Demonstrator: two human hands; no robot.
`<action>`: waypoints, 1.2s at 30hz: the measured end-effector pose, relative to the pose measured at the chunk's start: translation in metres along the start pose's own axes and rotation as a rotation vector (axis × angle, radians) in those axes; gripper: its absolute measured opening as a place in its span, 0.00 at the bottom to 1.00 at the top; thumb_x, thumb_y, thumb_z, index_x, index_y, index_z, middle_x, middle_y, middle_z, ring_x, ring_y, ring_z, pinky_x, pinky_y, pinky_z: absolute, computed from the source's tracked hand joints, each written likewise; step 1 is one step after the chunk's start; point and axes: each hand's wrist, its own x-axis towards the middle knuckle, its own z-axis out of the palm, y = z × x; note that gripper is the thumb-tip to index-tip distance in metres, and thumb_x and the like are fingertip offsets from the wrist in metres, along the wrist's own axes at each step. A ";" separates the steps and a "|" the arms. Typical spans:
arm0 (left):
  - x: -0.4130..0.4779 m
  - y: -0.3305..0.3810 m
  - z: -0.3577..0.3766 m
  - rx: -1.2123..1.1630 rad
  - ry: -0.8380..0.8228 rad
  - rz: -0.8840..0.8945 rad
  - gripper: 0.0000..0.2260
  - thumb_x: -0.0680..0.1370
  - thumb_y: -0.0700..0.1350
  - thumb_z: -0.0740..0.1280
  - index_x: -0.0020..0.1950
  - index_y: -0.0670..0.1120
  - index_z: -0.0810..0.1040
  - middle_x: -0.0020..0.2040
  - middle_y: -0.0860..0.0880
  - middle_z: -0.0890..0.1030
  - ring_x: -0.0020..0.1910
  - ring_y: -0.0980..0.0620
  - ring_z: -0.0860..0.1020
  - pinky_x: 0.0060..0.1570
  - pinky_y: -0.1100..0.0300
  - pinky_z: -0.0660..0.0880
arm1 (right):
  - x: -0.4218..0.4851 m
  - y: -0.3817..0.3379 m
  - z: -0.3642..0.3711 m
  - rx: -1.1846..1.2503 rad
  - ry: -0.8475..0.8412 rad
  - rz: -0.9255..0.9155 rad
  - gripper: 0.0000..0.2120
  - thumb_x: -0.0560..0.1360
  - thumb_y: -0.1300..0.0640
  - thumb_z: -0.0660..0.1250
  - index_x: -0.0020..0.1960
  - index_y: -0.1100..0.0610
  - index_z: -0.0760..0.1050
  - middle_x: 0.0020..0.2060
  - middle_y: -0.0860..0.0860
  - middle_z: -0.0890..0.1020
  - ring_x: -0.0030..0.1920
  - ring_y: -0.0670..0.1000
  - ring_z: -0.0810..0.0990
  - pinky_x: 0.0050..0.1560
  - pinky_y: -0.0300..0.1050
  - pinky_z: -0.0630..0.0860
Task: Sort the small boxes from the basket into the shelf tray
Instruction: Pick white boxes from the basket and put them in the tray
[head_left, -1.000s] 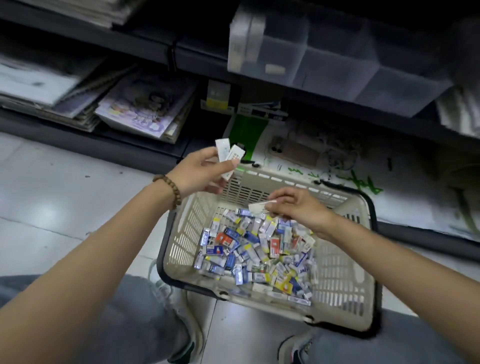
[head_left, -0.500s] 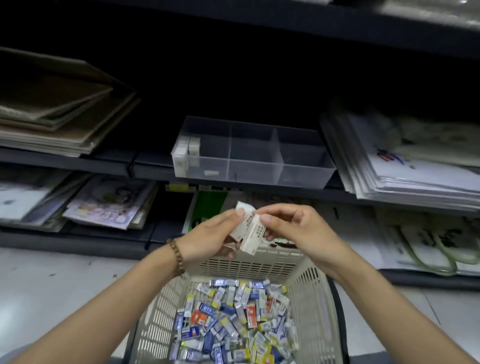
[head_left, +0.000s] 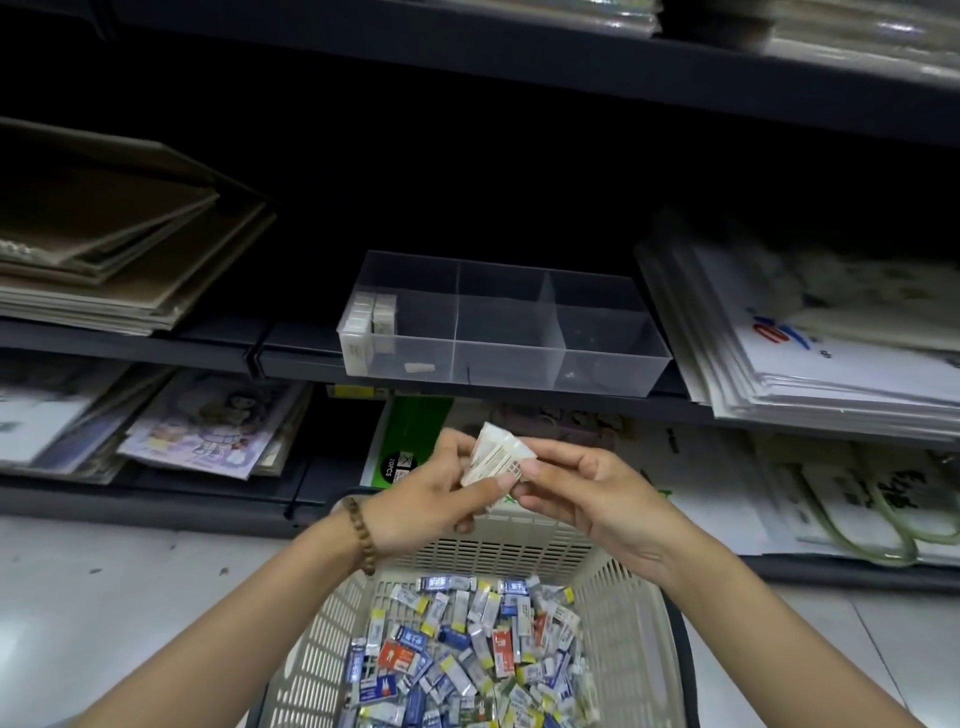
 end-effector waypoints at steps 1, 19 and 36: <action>0.000 0.000 -0.001 0.000 0.020 0.016 0.11 0.78 0.45 0.62 0.56 0.46 0.63 0.40 0.51 0.71 0.28 0.64 0.71 0.33 0.68 0.71 | 0.001 0.000 0.001 0.026 0.000 0.007 0.21 0.66 0.59 0.71 0.58 0.58 0.78 0.47 0.57 0.85 0.43 0.48 0.84 0.42 0.34 0.79; -0.002 0.030 -0.083 -0.186 0.519 0.296 0.20 0.65 0.53 0.71 0.54 0.46 0.79 0.47 0.49 0.82 0.36 0.59 0.81 0.35 0.67 0.77 | 0.059 -0.071 0.067 -0.106 -0.135 -0.200 0.13 0.77 0.60 0.63 0.60 0.63 0.76 0.53 0.57 0.83 0.50 0.49 0.83 0.49 0.35 0.79; 0.020 0.001 -0.127 -0.034 0.710 0.191 0.21 0.78 0.55 0.58 0.69 0.49 0.68 0.64 0.54 0.73 0.63 0.57 0.71 0.67 0.55 0.66 | 0.151 -0.107 0.085 -0.735 -0.048 -0.246 0.16 0.78 0.60 0.63 0.63 0.67 0.70 0.54 0.61 0.80 0.45 0.51 0.82 0.46 0.34 0.80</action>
